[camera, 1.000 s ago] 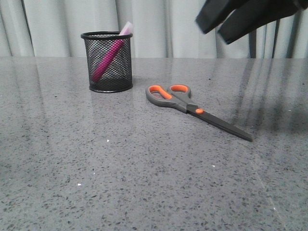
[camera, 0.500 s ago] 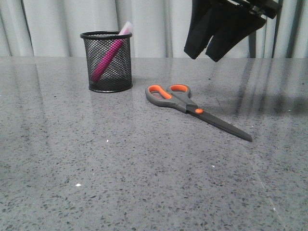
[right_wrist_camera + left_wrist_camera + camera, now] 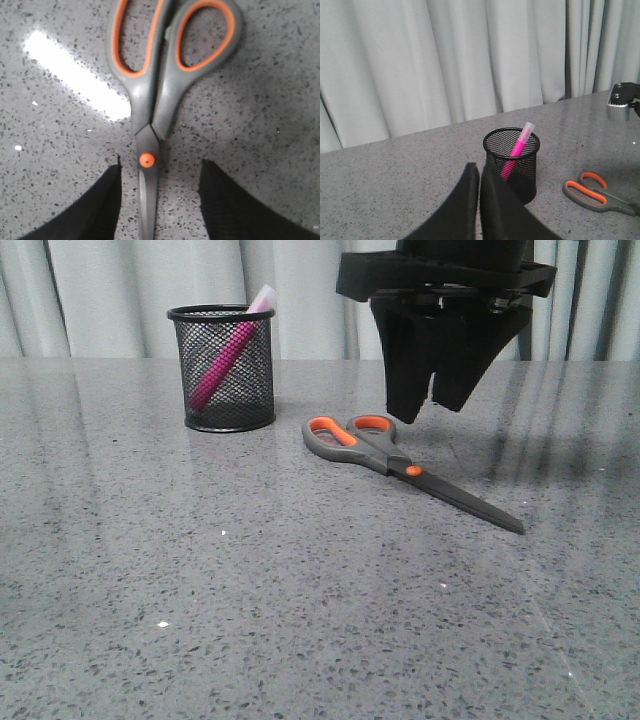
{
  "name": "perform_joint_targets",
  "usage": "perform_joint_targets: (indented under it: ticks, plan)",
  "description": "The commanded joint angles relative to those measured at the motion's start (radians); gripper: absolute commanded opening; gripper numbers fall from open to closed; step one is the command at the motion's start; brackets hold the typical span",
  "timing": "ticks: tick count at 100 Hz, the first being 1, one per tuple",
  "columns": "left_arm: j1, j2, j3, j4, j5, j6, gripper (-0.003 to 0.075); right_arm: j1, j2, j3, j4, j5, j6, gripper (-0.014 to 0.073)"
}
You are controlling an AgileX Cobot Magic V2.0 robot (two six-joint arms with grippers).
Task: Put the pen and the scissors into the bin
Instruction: 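Move the right gripper down over the scissors' handles, then close the right gripper on the scissors at the pivot and lift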
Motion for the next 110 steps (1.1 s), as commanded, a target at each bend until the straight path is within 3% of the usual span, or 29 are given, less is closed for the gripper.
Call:
perform_joint_targets:
  ticks: [1,18,35,110]
  plan:
    - [-0.004,0.001,-0.025,-0.041,-0.027,-0.003,-0.0022,0.001,-0.041,-0.036,-0.01,-0.02,0.003,0.0322]
    - [-0.004,0.001,-0.025,-0.041,-0.027,-0.003,-0.0022,0.001,-0.041,-0.036,0.018,-0.063,0.003,0.033]
    - [-0.004,0.001,-0.025,-0.041,-0.027,-0.003,-0.0022,0.001,-0.039,-0.036,0.025,-0.085,0.003,0.0437]
    - [-0.004,0.001,-0.025,-0.041,-0.028,-0.003,-0.0022,0.003,0.068,-0.036,0.054,-0.132,0.003,0.0435]
